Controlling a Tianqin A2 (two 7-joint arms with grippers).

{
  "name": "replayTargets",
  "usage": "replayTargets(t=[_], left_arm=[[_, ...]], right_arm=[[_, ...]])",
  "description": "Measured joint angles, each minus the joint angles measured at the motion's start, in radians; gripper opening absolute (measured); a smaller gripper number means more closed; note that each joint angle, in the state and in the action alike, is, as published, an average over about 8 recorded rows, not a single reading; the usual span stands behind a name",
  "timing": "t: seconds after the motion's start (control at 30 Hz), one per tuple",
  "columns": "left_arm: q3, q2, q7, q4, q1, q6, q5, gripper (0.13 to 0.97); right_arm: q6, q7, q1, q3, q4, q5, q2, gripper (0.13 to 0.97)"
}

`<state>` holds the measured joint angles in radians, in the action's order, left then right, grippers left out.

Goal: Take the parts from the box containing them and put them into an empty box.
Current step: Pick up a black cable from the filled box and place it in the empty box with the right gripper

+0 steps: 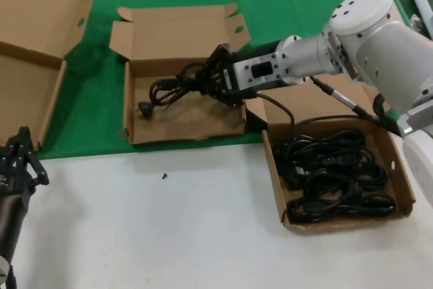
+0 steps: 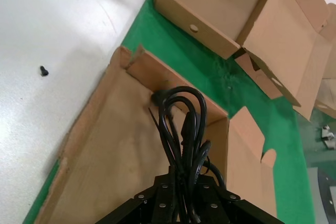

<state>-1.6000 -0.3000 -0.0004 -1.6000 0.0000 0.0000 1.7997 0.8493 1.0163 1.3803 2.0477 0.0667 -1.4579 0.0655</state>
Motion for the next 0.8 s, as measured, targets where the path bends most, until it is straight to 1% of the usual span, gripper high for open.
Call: replayTargets(t=[0.33, 0.6, 0.73, 0.8], left_arm=[[0.0, 0.0, 0.0, 0.0, 0.0, 0.0, 0.0, 0.142], [0.0, 0.0, 0.0, 0.0, 0.0, 0.0, 0.0, 0.142], [0.0, 0.0, 0.0, 0.0, 0.0, 0.0, 0.0, 0.142], [0.0, 0.0, 0.0, 0.0, 0.0, 0.0, 0.0, 0.142]], right_arm=[[-0.027, 0.054, -0.003, -0.036, -0.029, -0.012, -0.014, 0.235], [-0.026, 0.082, -0.015, -0.058, -0.027, -0.021, -0.014, 0.346], [-0.02, 0.091, -0.02, -0.072, -0.02, -0.029, -0.012, 0.346], [-0.015, 0.092, -0.021, -0.08, -0.015, -0.034, -0.01, 0.391]])
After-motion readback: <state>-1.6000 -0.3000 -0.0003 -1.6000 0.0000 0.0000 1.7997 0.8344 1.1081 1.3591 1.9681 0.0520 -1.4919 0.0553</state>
